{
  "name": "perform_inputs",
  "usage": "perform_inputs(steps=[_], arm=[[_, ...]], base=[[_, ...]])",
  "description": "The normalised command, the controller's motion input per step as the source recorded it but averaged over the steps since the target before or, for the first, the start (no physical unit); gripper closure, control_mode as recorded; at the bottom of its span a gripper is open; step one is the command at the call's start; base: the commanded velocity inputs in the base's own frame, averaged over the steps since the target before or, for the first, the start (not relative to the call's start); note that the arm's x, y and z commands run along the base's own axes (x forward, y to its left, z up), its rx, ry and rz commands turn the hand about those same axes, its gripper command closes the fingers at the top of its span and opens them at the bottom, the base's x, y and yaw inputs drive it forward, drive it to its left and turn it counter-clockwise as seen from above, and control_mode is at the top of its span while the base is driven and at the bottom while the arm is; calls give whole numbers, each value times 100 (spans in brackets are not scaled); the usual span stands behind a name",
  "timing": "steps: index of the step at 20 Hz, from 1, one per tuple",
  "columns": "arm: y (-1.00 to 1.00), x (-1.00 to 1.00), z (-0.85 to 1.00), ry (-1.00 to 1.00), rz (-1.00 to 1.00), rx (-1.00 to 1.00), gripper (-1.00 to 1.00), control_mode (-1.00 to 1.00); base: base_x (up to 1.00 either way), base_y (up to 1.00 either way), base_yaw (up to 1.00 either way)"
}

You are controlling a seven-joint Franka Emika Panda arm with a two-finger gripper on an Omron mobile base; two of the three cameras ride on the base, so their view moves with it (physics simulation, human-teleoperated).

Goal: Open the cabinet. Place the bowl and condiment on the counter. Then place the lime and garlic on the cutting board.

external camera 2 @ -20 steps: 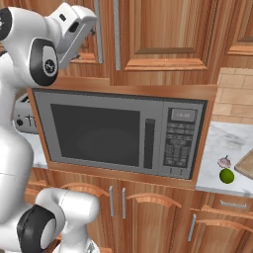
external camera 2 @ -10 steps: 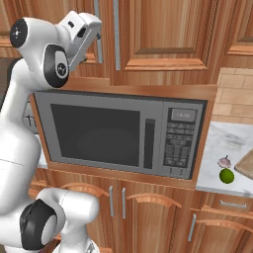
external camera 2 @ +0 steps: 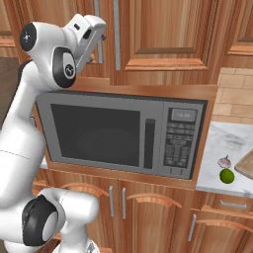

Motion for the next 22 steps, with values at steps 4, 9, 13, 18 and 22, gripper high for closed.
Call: perform_inputs(steps=[4,9,13,18,22], arm=[[-53,0,0,0,-3,0,-100,-100],[-55,-4,0,0,-4,0,-100,-100],[-63,-9,0,0,-4,0,-100,-100],[-71,-29,0,0,-6,0,-100,-100],[-76,-45,0,0,-8,0,-100,-100]], base=[[0,0,0],[0,0,0],[0,0,0],[0,0,0],[0,0,0]])
